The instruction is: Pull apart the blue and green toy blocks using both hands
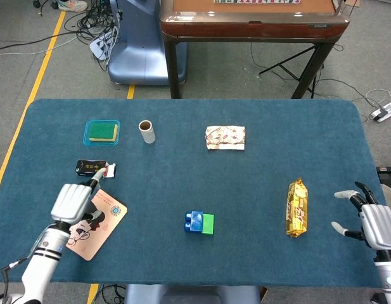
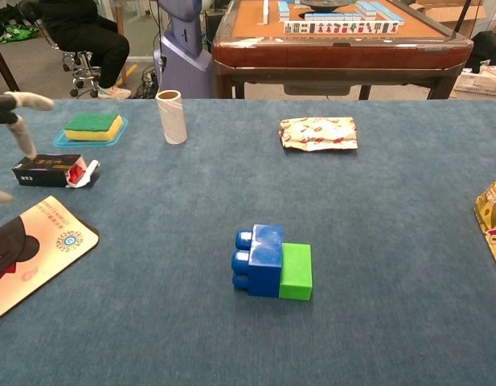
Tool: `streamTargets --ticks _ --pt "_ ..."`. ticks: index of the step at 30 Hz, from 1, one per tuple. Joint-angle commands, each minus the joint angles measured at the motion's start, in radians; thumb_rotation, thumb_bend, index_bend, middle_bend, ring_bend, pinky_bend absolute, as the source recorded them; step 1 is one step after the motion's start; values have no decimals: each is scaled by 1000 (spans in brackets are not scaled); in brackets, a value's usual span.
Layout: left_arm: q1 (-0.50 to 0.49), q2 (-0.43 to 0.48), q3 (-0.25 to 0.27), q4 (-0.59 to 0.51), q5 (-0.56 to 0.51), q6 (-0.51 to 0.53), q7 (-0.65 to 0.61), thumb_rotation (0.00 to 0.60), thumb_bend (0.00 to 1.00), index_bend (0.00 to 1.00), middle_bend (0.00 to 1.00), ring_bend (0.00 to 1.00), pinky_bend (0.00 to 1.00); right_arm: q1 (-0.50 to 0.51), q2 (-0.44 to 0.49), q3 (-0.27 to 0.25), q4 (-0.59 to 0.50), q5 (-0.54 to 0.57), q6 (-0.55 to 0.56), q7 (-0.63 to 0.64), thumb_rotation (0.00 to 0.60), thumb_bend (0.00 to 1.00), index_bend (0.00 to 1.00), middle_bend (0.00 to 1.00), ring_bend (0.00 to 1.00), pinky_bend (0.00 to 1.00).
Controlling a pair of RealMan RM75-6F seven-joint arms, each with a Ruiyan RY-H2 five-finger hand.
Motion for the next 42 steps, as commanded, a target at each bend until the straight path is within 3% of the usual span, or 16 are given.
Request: streamTargets --ticks 1,6,9,15,26,42 --pt "-71 -60 -41 32 15 -69 -9 600 0 0 692 801 959 -3 -7 -1 8 3 1 9 600 0 355 351 376 588" --pt "-157 -130 -77 61 -5 -159 -14 600 0 1 950 990 1000 0 -13 -6 23 9 -19 16 600 0 355 351 376 588" --pt "-209 -163 -97 61 -40 -207 10 600 0 25 999 1000 1000 1 -12 -4 25 9 -19 19 600 0 355 351 376 588" --pt "-296 -215 -117 48 -141 -261 79 600 0 35 1000 1000 1000 14 -15 1 39 10 -36 35 600 0 355 351 376 588" --pt "-407 -259 -81 -11 -325 -274 205 600 0 0 1000 1000 1000 34 -26 2 71 -5 -53 62 600 0 354 351 376 588" --pt "-470 -360 -54 9 -399 -253 158 600 0 0 1000 1000 1000 29 -33 -2 87 2 -49 77 600 0 354 351 376 588"
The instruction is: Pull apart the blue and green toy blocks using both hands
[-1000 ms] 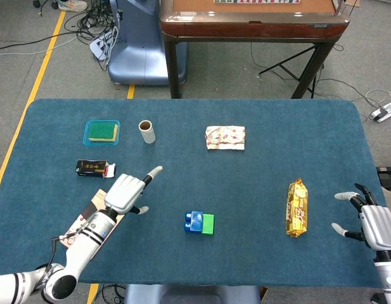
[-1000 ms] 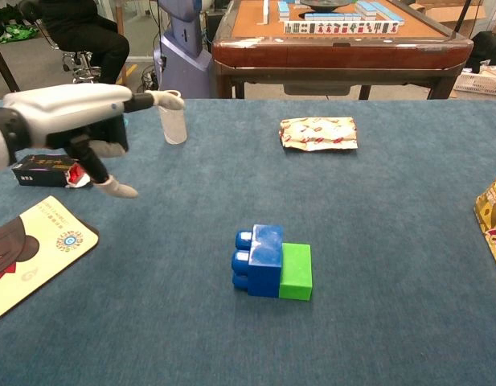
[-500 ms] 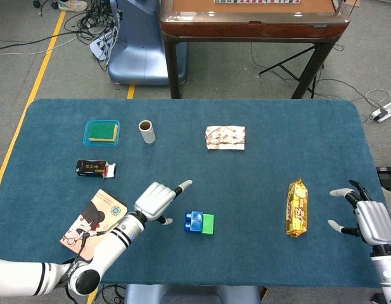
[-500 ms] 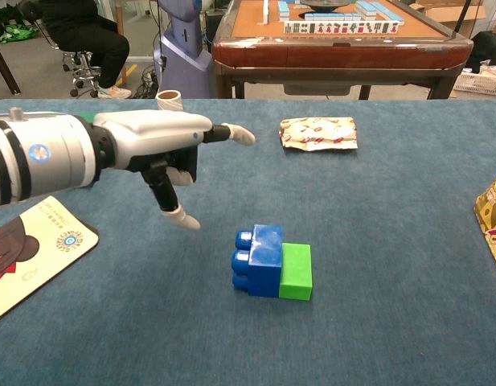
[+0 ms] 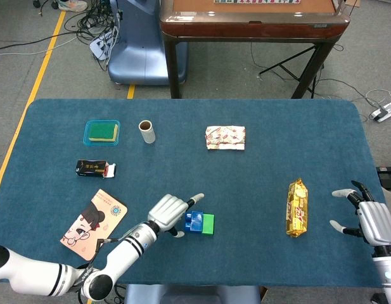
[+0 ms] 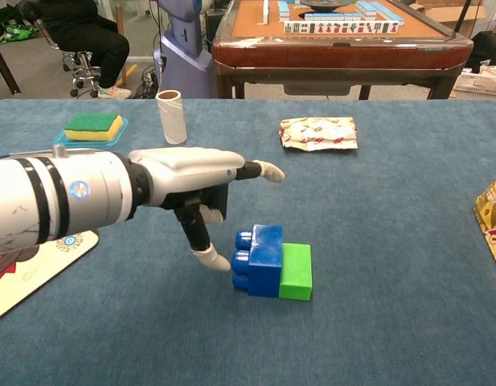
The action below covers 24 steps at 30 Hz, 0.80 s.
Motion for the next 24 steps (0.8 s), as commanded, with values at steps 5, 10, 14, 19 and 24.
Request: streamTargets --ticks 5,10,14,19,24 --pt "-32 -52 -5 42 -21 -13 -30 600 0 0 1000 1000 1000 0 -11 -4 15 -2 -3 12 600 0 354 351 376 588" --pt "-51 -77 -10 83 -39 -25 -54 600 0 0 1000 1000 1000 -3 -15 -5 27 0 -2 24 600 0 355 351 376 588" --pt "-62 -92 -5 108 -50 -27 -62 600 0 0 1000 1000 1000 -4 -19 -7 36 1 -3 32 600 0 355 351 376 588" --pt "-68 -93 3 122 -59 -22 -70 600 0 0 1000 1000 1000 -5 -25 -9 45 1 -4 38 600 0 355 351 376 588" --pt "-68 -87 7 141 -63 -20 -86 600 0 0 1000 1000 1000 -4 -29 -10 48 -2 -4 40 600 0 354 351 376 588"
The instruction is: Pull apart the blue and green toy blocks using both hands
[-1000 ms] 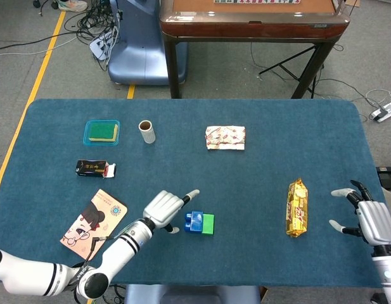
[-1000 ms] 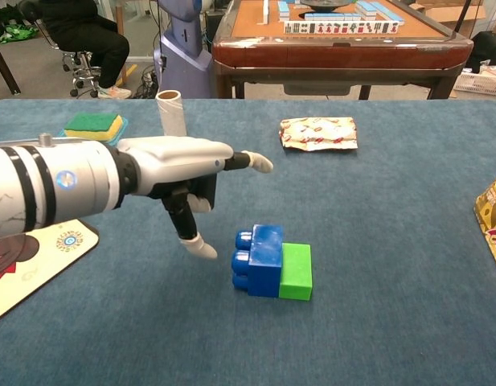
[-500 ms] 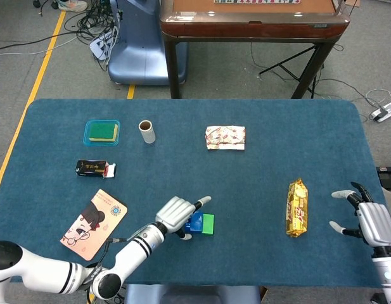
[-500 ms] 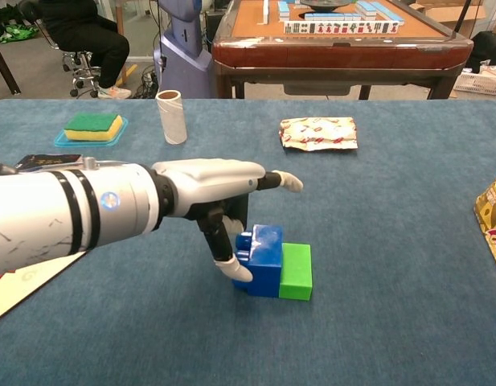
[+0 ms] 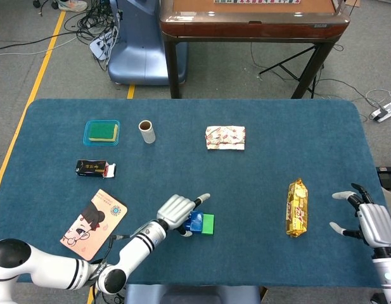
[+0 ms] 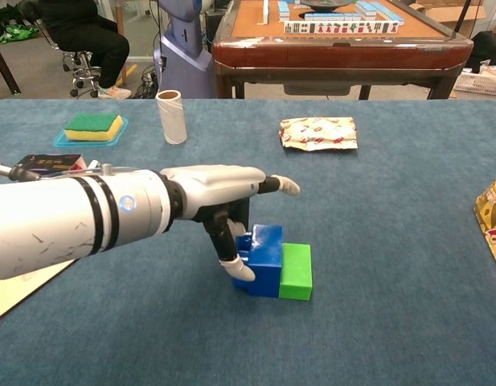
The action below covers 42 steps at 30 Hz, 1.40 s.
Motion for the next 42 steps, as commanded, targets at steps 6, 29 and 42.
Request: streamTargets --ticks 6,29,42 --pt "7 12 9 21 0 10 -22 600 0 5 1000 1000 1000 4 -2 1 1 1 -6 -1 600 0 355 351 376 588" --pt "-45 17 23 31 -8 -19 10 600 0 334 1000 1000 1000 2 6 1 -11 2 1 -5 600 0 354 351 376 588" --pt "-60 6 31 40 -48 -8 19 600 0 464 1000 1000 1000 2 -6 -3 3 5 -8 4 600 0 355 351 376 588"
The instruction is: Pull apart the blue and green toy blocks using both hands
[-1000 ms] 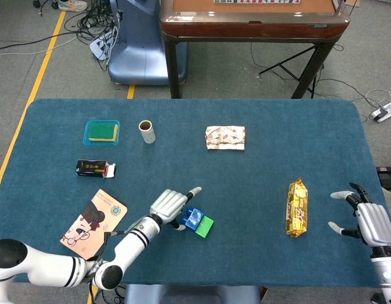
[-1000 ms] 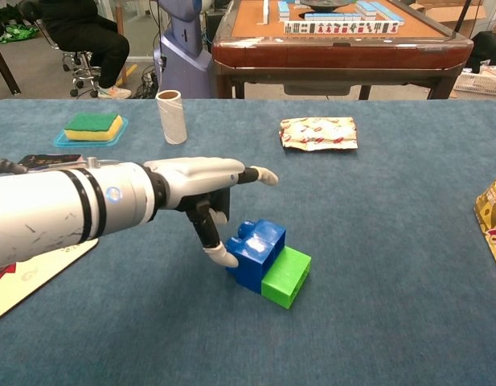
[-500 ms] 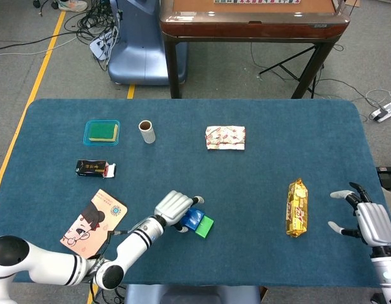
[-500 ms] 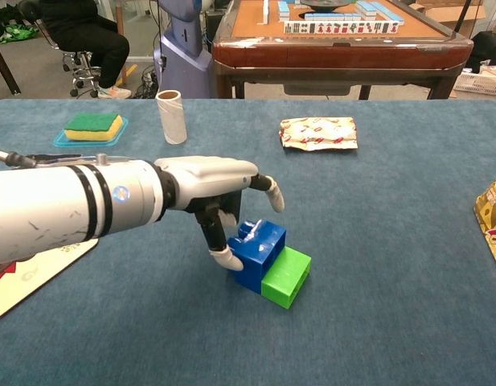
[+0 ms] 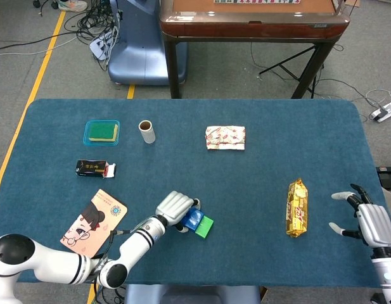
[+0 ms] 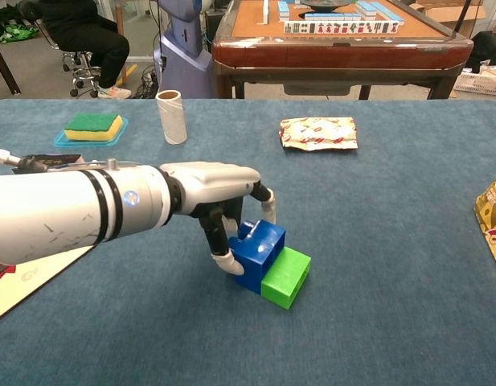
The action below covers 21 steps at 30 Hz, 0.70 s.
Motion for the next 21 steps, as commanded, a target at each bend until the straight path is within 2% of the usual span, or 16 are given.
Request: streamTargets --ticks 1,13,21 --pt "-1 -2 1 3 -2 0 -3 600 0 470 1000 1000 1000 0 -1 0 0 0 -1 0 600 0 354 351 376 588" --pt "19 -11 1 8 19 9 -48 600 0 526 1000 1000 1000 2 -2 2 -4 0 1 -3 600 0 355 352 376 588" --pt "44 24 -14 -45 41 37 -86 600 0 557 1000 1000 1000 16 -4 5 -14 -12 -8 -5 600 0 355 355 379 588"
